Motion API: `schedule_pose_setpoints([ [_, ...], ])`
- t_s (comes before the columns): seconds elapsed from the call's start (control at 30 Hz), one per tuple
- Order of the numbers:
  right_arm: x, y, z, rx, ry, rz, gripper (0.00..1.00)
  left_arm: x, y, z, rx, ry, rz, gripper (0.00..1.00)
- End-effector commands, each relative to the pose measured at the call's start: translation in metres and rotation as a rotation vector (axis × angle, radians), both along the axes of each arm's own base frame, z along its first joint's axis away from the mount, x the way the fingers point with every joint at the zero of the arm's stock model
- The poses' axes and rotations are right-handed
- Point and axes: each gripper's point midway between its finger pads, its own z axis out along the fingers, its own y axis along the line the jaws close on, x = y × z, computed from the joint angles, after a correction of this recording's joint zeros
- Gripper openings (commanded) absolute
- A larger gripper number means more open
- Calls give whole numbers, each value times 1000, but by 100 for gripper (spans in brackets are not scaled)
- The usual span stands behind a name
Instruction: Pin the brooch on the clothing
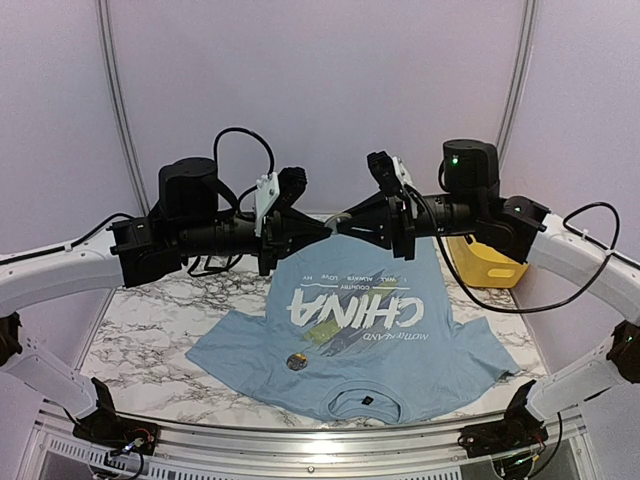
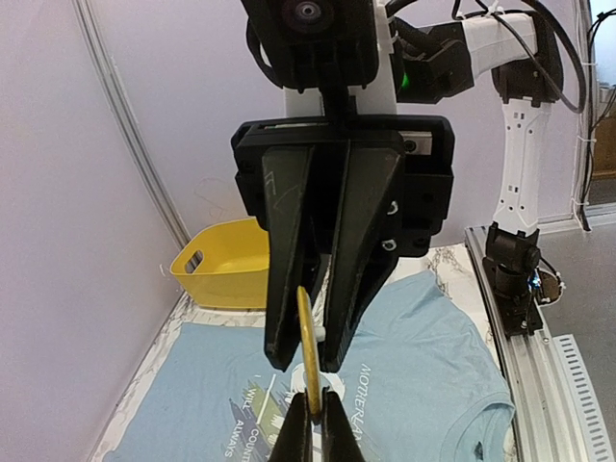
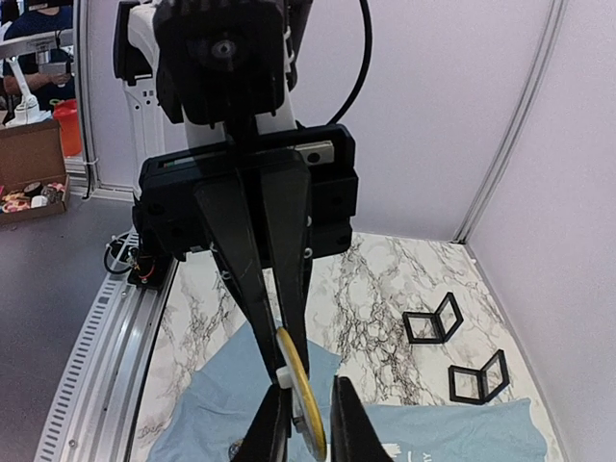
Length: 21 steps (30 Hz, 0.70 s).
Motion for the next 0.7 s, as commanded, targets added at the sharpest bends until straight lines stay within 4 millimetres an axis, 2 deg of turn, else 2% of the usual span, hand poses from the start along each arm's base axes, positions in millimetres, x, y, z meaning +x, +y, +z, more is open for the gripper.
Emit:
schedule_pose_setpoints([
  [0.0, 24, 3, 0, 10, 0, -114, 6, -17, -1, 31, -68, -40, -73, 0],
  [0.1, 30, 7, -3, 11, 12, -131, 3, -19, -6, 29, -61, -45, -87, 0],
  [0.2, 35, 12, -10, -9, 32, -127, 5, -22, -13, 25, -48, -47, -101, 0],
  [0.43, 34, 15, -11, -14, 27, -104, 7, -28, -15, 26, -51, -56, -133, 0],
  [0.6, 32, 16, -13, -22, 23, -89, 15, -28, -15, 26, -51, -59, -130, 0],
  [0.67, 31, 16, -13, -24, 22, -84, 21, -27, -14, 26, -54, -60, -127, 0],
])
